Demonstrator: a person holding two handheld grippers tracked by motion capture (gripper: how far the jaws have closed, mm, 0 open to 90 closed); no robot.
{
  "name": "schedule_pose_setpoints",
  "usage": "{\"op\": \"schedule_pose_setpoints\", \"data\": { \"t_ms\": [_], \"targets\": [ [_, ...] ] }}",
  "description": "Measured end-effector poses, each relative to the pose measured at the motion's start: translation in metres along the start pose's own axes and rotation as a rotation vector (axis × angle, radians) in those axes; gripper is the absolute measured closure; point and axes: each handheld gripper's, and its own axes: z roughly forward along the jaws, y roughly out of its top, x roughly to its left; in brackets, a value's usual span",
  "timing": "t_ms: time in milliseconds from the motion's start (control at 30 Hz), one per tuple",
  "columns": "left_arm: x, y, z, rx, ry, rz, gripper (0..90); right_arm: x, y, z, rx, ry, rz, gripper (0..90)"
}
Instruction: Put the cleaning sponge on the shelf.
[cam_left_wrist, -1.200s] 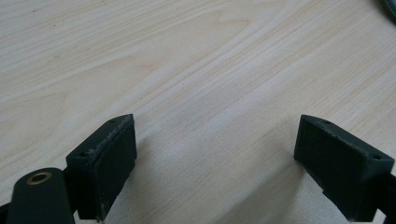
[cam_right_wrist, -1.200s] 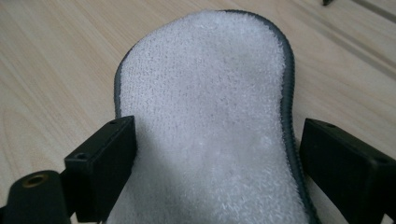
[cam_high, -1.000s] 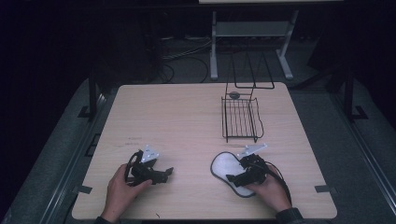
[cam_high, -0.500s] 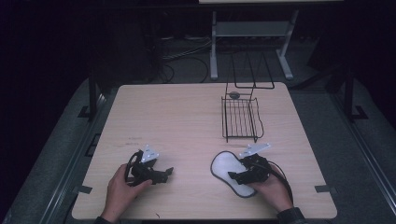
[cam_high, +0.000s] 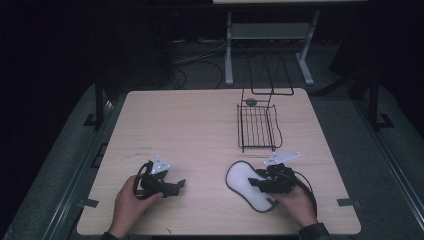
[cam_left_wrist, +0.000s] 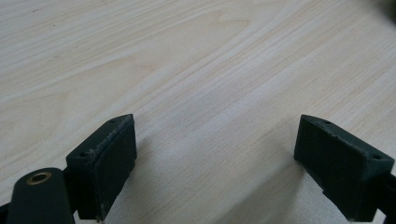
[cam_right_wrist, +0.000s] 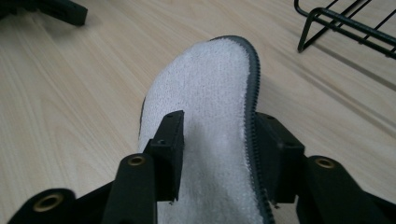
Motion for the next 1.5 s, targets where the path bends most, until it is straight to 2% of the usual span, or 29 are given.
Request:
{"op": "schedule_pose_setpoints", "data": {
  "t_ms": [200,600,933,1067,1500],
  "targets": [
    [0.0,0.0,0.0,0.0,0.0,0.0,12.2,-0.002,0.002,-0.006,-0.022,0.037,0.011,65.0],
    [0.0,0.0,0.0,0.0,0.0,0.001,12.2,0.002,0.008,-0.021,-0.102,0.091,-0.006,82.0],
    [0.0,0.0,0.0,0.003,0.0,0.003,12.2,0.0,0.009,-0.028,-0.127,0.095,-0.002,83.0],
    [0.0,0.0,0.0,0.002,0.0,0.002,12.2,-0.006,0.01,-0.034,-0.152,0.089,0.005,83.0],
    [0.0,0.0,0.0,0.001,-0.001,0.002,12.2,-0.016,0.013,-0.045,-0.181,0.07,0.02,83.0]
  ]
}}
